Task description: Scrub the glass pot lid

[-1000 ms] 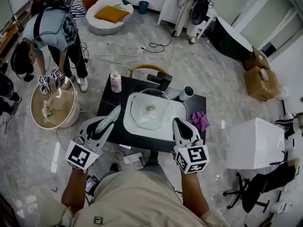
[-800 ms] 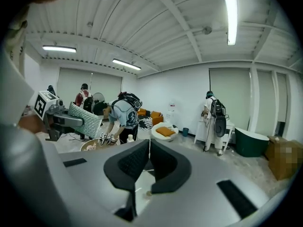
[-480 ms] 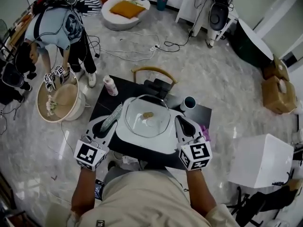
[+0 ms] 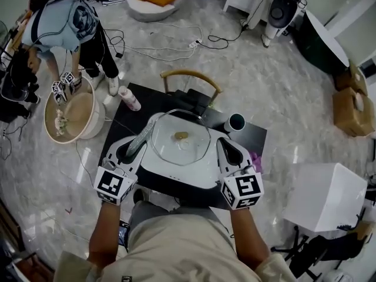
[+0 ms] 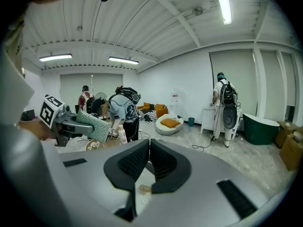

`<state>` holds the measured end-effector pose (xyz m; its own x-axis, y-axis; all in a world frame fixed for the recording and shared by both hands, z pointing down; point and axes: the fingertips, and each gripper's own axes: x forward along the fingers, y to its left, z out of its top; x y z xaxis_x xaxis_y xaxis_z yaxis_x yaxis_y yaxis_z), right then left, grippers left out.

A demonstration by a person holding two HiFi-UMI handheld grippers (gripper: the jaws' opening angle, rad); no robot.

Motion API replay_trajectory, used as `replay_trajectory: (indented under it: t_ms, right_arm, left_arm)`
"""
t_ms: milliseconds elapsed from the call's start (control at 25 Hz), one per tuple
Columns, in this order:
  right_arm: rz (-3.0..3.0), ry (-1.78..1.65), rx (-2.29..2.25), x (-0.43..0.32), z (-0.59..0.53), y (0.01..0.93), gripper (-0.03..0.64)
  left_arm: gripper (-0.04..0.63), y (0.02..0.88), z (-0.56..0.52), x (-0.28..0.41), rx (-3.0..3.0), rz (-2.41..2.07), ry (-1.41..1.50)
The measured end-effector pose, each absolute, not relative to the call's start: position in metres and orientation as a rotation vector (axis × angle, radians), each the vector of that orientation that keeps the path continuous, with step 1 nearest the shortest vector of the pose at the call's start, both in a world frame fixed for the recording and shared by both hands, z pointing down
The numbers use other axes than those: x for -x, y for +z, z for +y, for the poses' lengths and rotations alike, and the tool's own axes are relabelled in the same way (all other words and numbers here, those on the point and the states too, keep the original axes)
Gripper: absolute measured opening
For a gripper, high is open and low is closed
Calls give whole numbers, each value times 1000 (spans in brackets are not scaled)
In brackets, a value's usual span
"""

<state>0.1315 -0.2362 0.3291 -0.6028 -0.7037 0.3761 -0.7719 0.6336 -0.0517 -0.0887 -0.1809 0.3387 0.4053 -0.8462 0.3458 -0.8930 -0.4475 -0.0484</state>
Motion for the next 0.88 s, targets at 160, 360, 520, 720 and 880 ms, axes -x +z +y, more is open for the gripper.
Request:
replay_trajectory:
  t_ms: [160, 360, 520, 720, 880]
  right_arm:
    - [-2524, 327, -1182, -136, -244, 348, 25]
    - [-2499, 366, -1185, -148, -252, 374, 25]
    - [-2467, 417, -1198, -159, -248, 396, 25]
    - [-2444, 448, -1205, -167, -251, 426, 25]
    - [-2426, 470, -1205, -172, -251, 443, 25]
  left_arm:
    - [89, 365, -199, 85, -2476, -1563, 505]
    - [89, 401, -225, 75, -2415, -1558, 520]
    - [89, 442, -239, 67, -2365, -1539, 585]
    - [89, 497, -264, 64, -2303, -1541, 656]
    - [89, 529, -280, 63, -2253, -1545, 688]
